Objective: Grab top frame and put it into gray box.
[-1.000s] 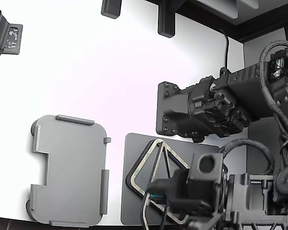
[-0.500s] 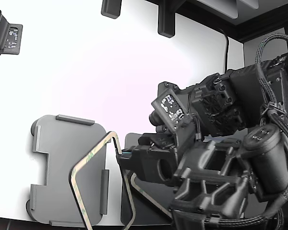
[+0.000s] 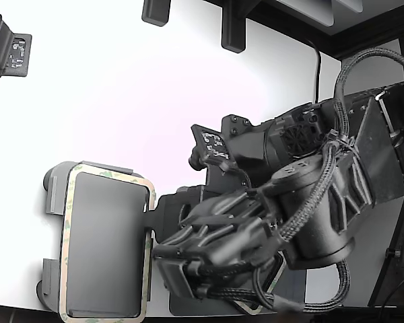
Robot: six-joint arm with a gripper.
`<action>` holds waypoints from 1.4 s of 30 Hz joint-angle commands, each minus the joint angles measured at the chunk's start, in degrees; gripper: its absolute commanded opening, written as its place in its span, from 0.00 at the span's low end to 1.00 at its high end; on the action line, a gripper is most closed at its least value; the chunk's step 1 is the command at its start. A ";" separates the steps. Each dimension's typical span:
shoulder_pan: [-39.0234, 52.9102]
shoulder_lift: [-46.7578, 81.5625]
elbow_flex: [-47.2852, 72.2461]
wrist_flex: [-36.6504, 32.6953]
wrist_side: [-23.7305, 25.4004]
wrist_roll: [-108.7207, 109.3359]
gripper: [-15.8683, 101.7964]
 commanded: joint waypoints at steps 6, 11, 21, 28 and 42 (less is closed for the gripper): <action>-4.22 -0.44 -1.49 0.62 -3.96 -4.75 0.04; -4.31 -2.29 -2.02 0.62 -4.31 -4.31 0.04; -4.31 -3.52 -1.76 0.70 -4.75 -3.34 0.04; -4.39 -2.99 -0.70 0.70 -5.01 -4.22 0.04; -5.19 -3.60 -0.53 0.70 -4.48 -4.92 0.04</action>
